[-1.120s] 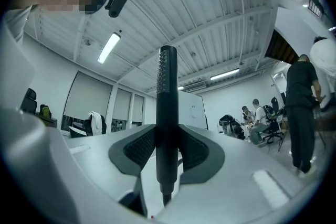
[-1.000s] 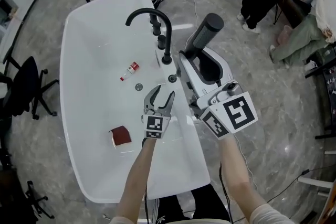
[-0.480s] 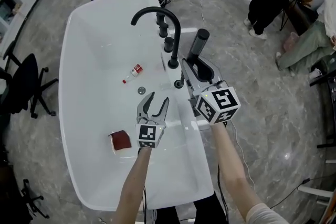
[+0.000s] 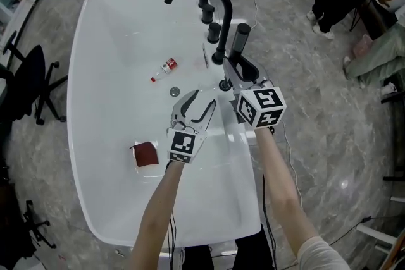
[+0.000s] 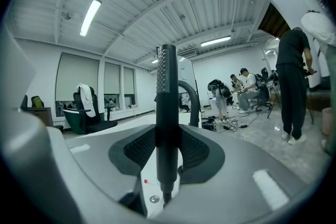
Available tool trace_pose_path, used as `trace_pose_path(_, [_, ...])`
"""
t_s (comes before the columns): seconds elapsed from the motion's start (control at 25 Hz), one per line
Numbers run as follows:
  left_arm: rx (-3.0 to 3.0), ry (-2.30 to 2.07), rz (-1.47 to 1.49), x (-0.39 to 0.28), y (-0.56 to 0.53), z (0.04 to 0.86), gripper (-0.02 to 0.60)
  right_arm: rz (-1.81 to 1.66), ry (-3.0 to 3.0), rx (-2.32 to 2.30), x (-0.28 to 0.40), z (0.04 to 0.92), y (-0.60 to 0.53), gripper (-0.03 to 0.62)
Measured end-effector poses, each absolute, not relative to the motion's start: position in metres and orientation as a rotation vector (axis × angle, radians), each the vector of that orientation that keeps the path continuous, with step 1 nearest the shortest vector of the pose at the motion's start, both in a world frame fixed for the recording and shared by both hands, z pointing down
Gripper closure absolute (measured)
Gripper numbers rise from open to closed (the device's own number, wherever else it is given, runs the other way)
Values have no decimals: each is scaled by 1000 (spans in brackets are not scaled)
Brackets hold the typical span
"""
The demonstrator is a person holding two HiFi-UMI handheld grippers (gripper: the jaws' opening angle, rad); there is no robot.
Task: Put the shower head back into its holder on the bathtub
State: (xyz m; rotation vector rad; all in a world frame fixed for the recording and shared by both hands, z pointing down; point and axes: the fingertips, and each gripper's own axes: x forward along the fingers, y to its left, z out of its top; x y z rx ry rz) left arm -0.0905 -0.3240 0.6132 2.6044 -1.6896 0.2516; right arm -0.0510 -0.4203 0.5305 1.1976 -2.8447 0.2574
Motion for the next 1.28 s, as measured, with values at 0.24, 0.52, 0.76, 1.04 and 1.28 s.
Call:
trace_pose_path(0.24, [2566,-1732,132,-94,-327,608,373,274,-2786,1193,-50,576,-422,457])
trace_pose_path(0.52, [2542,-1719,116,-102,-316,622,373,281,-2700,1165,-50,624,-417,459])
trace_pose_path(0.76, [2503,-1723,105,-103,-307,630,373,230,-2667,1157,-52,637,-407,461])
trace_pose_path(1.04, [2472,-1730,41,-102,-312,600,366,431,-2551,1153,-40,659,-398,464])
trace_pose_path(1.28, [2478,-1751,-83,-115,-315,533,356,590,-2505,1159,-32,630,-385,474])
